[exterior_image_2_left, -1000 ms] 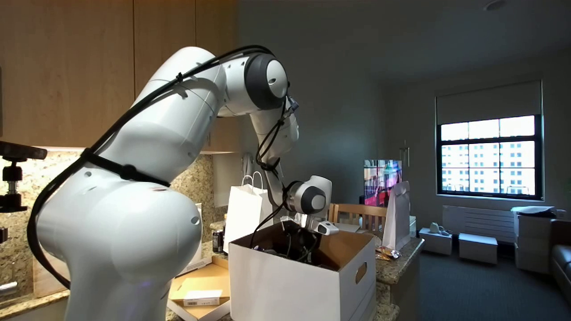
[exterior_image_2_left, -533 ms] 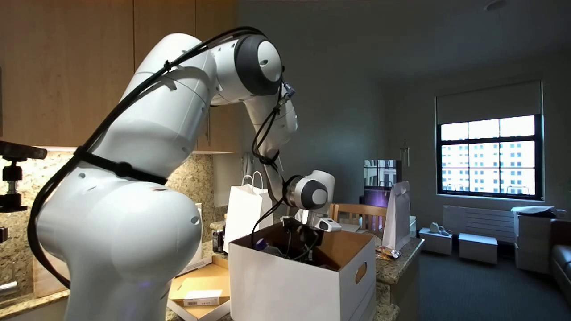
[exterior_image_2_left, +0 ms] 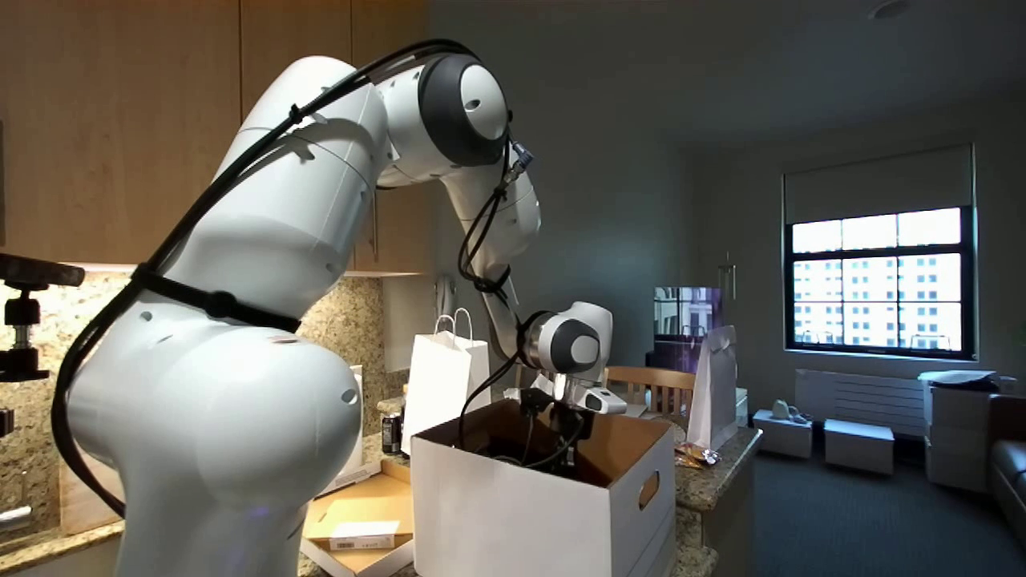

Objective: Pick up two bottles from the box and put them on the box cover

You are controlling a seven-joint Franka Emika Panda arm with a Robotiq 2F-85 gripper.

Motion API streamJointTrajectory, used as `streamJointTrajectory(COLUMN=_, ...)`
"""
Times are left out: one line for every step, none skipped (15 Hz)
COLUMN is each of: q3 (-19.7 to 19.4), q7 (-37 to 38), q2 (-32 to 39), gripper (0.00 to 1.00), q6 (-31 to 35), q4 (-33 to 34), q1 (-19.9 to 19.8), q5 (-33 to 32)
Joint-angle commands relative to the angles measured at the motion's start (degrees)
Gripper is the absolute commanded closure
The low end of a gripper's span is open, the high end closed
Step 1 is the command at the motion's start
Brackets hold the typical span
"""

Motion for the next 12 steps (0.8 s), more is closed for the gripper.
streamJointTrajectory(q3=0.2, q7=-0.3, q2=-1.2, gripper=0.47, q6=-0.2, q4=-1.2, q1=-0.9, q5=1.2)
streamJointTrajectory(q3=0.2, q7=-0.3, q2=-1.2, gripper=0.4, q6=-0.2, q4=-1.2, q1=-1.0, q5=1.2)
streamJointTrajectory(q3=0.1, q7=-0.2, q2=-1.2, gripper=0.34, q6=-0.1, q4=-1.1, q1=-1.0, q5=1.1)
streamJointTrajectory(q3=0.1, q7=-0.2, q2=-1.3, gripper=0.29, q6=0.1, q4=-1.1, q1=-1.0, q5=1.0)
streamJointTrajectory(q3=0.0, q7=-0.1, q2=-1.3, gripper=0.22, q6=0.2, q4=-1.0, q1=-1.0, q5=0.9)
streamJointTrajectory(q3=-0.1, q7=0.0, q2=-1.2, gripper=0.16, q6=0.3, q4=-1.0, q1=-0.9, q5=0.8)
streamJointTrajectory(q3=-0.1, q7=0.0, q2=-1.2, gripper=0.08, q6=0.4, q4=-0.9, q1=-1.0, q5=0.8)
streamJointTrajectory(q3=-0.3, q7=0.1, q2=-1.4, gripper=0.03, q6=0.5, q4=-0.9, q1=-1.0, q5=0.7)
streamJointTrajectory(q3=-0.5, q7=0.4, q2=-1.7, gripper=0.01, q6=0.7, q4=-1.0, q1=-1.1, q5=0.6)
streamJointTrajectory(q3=-0.9, q7=0.9, q2=-2.0, gripper=0.0, q6=0.8, q4=-1.2, q1=-1.1, q5=0.4)
streamJointTrajectory(q3=-1.2, q7=1.1, q2=-2.2, gripper=0.0, q6=0.7, q4=-1.4, q1=-1.3, q5=0.5)
streamJointTrajectory(q3=-1.5, q7=1.5, q2=-2.5, gripper=0.0, q6=0.5, q4=-1.6, q1=-1.5, q5=0.5)
